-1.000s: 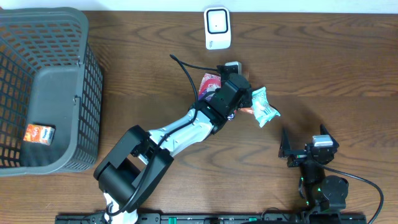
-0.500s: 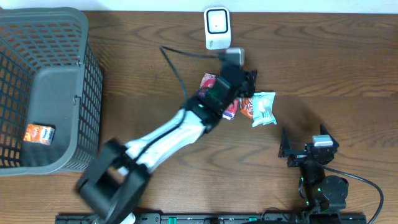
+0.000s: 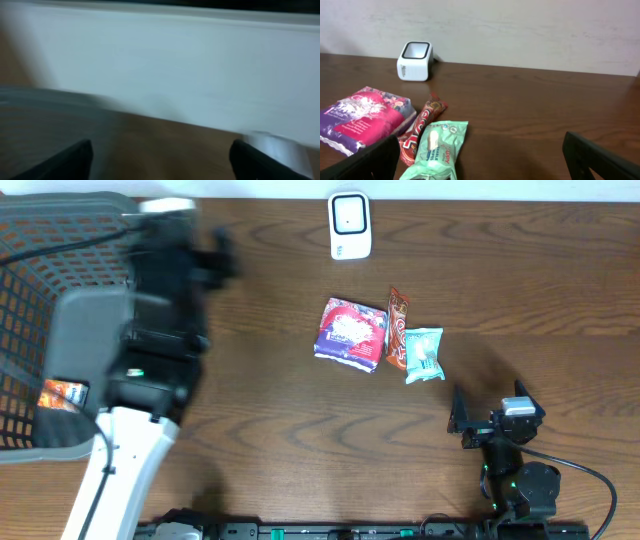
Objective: Scan the item barcode
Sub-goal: 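Reach into the basket and grasp the orange biscuit pack with left gripper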
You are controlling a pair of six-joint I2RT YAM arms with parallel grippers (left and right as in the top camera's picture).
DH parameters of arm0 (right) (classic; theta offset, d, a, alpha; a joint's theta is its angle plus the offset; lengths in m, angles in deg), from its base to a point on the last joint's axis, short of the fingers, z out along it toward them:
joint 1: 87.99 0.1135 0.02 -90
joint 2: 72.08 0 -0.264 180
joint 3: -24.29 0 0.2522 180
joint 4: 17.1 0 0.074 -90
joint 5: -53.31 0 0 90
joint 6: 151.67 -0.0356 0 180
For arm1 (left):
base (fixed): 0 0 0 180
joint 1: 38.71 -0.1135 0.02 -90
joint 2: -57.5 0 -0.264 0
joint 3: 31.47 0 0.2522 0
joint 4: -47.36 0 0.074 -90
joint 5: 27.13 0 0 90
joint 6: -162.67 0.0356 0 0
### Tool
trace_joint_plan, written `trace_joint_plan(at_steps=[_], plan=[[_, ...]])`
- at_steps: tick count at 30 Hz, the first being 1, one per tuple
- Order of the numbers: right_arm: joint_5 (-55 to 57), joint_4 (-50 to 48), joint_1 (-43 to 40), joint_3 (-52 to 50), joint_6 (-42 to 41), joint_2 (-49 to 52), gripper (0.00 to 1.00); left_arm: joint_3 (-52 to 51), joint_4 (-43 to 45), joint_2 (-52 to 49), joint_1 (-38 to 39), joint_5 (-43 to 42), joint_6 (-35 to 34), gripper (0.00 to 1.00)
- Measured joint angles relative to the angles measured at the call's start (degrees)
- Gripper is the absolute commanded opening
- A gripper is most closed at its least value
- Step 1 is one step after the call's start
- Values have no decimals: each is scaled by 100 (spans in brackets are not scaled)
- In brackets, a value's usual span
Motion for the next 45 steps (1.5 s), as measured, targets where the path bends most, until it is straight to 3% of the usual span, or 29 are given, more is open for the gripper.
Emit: trace_joint_plan(at_steps=[6, 14, 22, 28, 33, 38, 45], plan=[[0, 2, 0, 0, 2, 0, 99, 0, -144, -140, -2044, 883, 326, 90], [0, 0, 0, 0, 0, 0, 99, 0, -1244, -608, -3287, 518, 44, 93], [0, 0, 0, 0, 0, 0, 99, 0, -2131, -1508, -3921, 332, -496, 94], [0, 0, 0, 0, 0, 0, 99, -2, -2695, -2107, -4295, 302, -1268, 94], [0, 2, 0, 0, 2, 0, 99, -2, -2721, -2356, -4350, -2, -1582, 92], [0, 0, 0, 0, 2, 0, 99, -2, -2719, -2562, -4350, -411, -1690, 83], [0, 2, 0, 0, 2, 0, 99, -2, -2597, -3010, -4350, -592, -1755, 82]])
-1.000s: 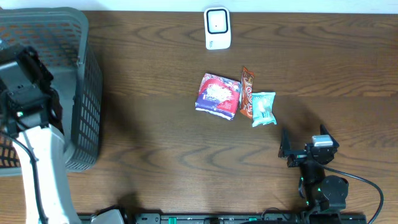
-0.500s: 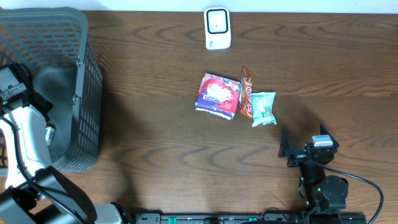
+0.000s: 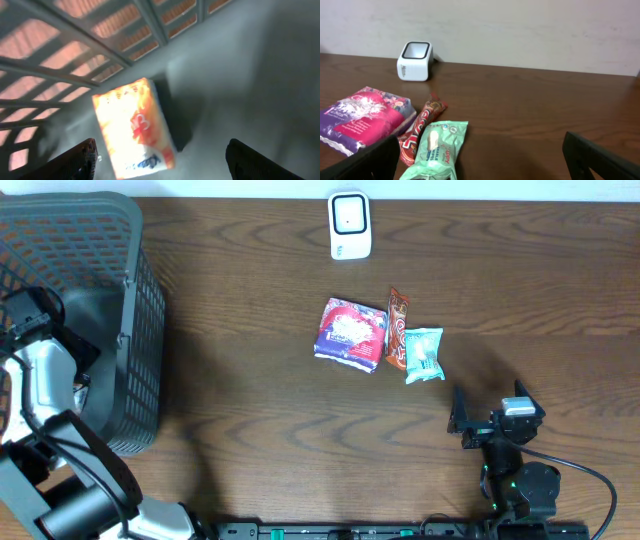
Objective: Scan the item barcode
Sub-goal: 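Reach into the basket and grasp the orange biscuit pack with left gripper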
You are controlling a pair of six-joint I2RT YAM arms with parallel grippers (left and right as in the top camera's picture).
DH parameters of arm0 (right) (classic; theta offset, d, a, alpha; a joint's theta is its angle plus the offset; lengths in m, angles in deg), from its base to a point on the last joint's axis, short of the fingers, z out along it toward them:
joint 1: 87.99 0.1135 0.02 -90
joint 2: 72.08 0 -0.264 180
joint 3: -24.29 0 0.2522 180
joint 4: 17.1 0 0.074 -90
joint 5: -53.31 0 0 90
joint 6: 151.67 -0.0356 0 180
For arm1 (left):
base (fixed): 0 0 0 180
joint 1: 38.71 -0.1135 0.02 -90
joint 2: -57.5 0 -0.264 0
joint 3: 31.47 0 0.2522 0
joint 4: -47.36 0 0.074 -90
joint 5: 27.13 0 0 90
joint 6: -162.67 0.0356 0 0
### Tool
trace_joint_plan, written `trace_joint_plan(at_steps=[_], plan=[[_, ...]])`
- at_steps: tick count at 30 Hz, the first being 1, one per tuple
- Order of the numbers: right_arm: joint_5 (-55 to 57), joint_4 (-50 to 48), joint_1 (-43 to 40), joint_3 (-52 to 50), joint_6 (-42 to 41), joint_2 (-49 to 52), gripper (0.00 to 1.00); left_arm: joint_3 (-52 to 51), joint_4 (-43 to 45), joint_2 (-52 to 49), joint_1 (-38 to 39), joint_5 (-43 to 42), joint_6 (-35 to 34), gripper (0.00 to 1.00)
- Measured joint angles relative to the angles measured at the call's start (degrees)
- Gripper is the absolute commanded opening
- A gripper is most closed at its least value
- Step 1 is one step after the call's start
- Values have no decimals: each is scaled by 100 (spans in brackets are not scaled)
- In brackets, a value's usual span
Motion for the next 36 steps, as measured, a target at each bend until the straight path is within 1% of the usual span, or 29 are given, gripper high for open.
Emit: trace_joint_plan(at_steps=[8, 20, 22, 24, 25, 26, 27, 29, 30, 36], plan=[[0, 0, 0, 0, 0, 0, 99, 0, 431, -299, 0, 4, -37, 82], [0, 0, 0, -2, -2, 0, 99, -7, 450, -573, -129, 4, -236, 80], [0, -2, 0, 0, -2, 0, 99, -9, 450, -632, -131, 7, -251, 75], [0, 0, 0, 0, 0, 0, 99, -9, 439, -686, -131, 24, -258, 62], [0, -2, 0, -2, 0, 0, 99, -9, 428, -706, -131, 39, -260, 54], [0, 0, 0, 0, 0, 0, 99, -9, 415, -721, -131, 52, -267, 42], [-2, 0, 0, 0, -2, 0, 99, -9, 398, -726, -133, 74, -269, 34], [0, 0, 0, 0, 0, 0, 99, -9, 367, -728, -133, 140, -293, 12], [0, 0, 0, 0, 0, 0, 99, -9, 348, -728, -138, 168, -317, 8], [0, 0, 0, 0, 0, 0, 99, -9, 223, -675, -138, 190, -319, 7]])
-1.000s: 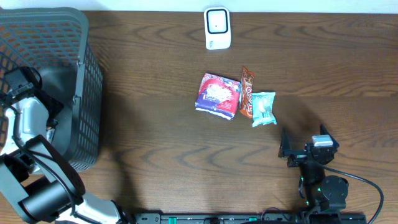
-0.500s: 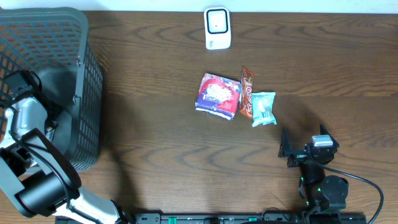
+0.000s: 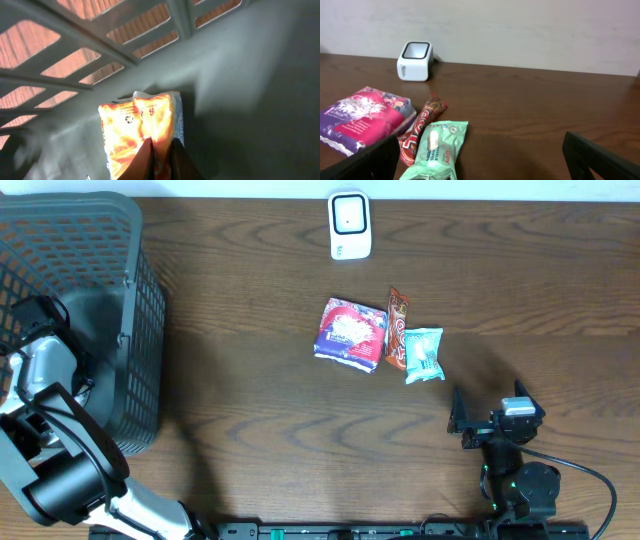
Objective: Scan the item barcode
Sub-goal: 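Reach into the basket and grasp the orange biscuit pack with left gripper, then carry the orange pack past the scanner and drop it below the wipes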
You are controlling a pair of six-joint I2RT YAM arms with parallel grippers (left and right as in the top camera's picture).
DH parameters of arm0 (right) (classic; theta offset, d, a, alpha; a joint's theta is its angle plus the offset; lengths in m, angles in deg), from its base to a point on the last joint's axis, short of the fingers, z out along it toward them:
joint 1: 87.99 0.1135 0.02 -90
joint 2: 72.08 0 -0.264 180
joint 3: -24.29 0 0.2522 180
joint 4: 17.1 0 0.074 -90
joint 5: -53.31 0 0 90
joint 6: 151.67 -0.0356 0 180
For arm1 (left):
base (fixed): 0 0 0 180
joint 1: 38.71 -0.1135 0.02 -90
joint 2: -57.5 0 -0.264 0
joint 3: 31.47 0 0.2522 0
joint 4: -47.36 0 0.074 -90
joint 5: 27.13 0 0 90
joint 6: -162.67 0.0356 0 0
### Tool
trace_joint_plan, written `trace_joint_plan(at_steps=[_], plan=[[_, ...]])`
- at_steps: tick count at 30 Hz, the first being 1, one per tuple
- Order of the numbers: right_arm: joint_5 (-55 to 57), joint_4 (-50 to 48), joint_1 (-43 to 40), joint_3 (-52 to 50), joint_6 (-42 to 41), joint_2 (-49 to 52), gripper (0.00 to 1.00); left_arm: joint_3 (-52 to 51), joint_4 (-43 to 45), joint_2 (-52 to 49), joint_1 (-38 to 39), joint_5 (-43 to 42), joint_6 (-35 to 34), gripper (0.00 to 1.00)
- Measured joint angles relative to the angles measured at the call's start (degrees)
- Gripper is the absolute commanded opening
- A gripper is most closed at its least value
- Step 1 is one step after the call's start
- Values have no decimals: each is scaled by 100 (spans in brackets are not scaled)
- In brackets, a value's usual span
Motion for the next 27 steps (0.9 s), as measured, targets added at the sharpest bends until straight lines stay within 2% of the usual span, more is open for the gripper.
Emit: trace_joint_plan(at_steps=[6, 11, 15, 19, 23, 27], plan=[[0, -2, 0, 0, 0, 0, 99, -87, -48, 527, 0, -404, 0, 7], [0, -2, 0, 0, 0, 0, 99, -122, 529, 1738, 0, -1113, -168, 7], [-2, 0, 0, 0, 0, 0, 99, -120, 1268, 2765, 0, -1965, -815, 7], [0, -2, 0, -2, -2, 2, 99, -127, 2485, 3427, 87, -3165, -1805, 7], [0, -4, 0, -2, 0, 2, 99, -120, 4245, 3563, 791, -4406, -2579, 7], [0, 0, 0, -2, 0, 0, 99, -118, 4544, 3567, 2127, -5062, -2776, 7]])
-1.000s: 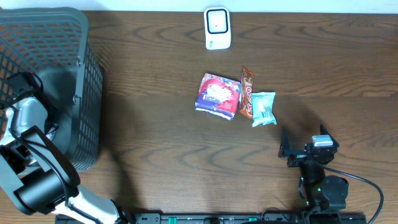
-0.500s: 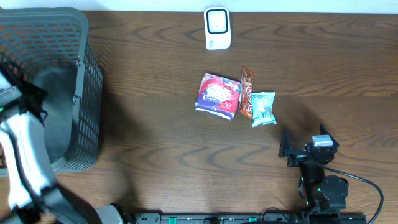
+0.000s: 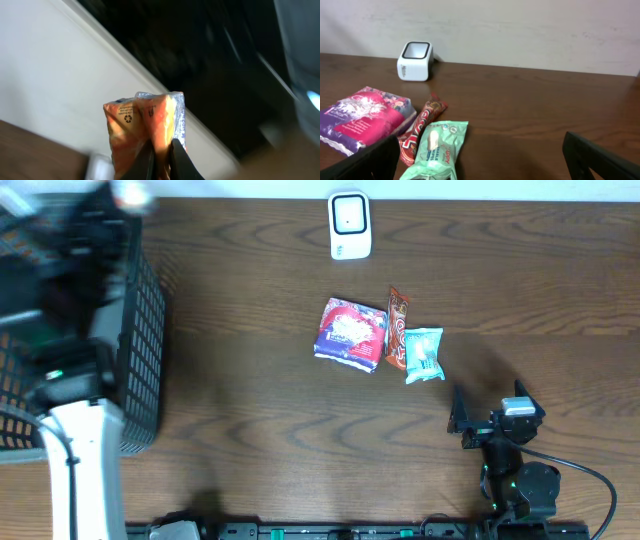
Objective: Scan the item barcode
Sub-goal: 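Carry the orange pack past the scanner and drop it below the wipes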
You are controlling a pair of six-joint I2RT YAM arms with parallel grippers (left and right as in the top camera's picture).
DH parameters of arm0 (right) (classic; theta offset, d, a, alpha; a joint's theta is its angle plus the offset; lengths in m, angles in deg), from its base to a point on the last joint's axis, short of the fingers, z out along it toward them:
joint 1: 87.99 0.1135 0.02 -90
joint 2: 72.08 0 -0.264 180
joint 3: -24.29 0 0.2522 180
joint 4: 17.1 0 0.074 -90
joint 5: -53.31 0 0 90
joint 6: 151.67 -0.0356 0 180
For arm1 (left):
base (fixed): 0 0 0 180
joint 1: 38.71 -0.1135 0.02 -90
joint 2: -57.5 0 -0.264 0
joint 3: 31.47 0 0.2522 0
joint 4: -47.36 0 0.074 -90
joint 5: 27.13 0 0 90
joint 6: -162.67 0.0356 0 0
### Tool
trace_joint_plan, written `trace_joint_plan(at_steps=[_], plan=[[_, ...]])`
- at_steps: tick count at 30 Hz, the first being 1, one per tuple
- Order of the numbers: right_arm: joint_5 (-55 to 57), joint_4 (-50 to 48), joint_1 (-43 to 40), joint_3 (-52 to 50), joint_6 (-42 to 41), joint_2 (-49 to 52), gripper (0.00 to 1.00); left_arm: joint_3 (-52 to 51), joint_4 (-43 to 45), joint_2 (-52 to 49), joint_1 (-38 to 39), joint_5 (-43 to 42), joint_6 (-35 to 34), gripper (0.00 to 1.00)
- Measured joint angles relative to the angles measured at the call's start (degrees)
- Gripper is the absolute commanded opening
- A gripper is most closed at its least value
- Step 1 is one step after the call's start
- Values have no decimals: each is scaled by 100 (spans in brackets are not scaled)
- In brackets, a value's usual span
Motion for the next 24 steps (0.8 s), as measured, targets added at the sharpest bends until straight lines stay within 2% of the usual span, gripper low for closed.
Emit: trace_joint_plan(at_steps=[2, 6, 10, 15, 21, 23, 24], plan=[[0, 0, 0, 0, 0, 0, 99, 0, -70, -57, 765, -149, 162, 7], [0, 2, 0, 0, -2, 0, 99, 0, -540, -249, 2079, -195, 979, 7], [2, -2, 0, 0, 0, 0, 99, -2, -1290, -590, 3117, 245, 1847, 7], [0, 0, 0, 0, 0, 2, 99, -2, -1541, -1252, 3989, 1093, 2426, 8], [0, 0, 0, 0, 0, 2, 99, -2, -1379, -2098, 4599, 1604, 2614, 8], [0, 0, 0, 0, 0, 2, 99, -2, -1333, -2354, 4750, 1670, 2634, 9], [0, -2, 0, 0, 0, 2, 99, -2, -1327, -2485, 4830, 1707, 2634, 13]])
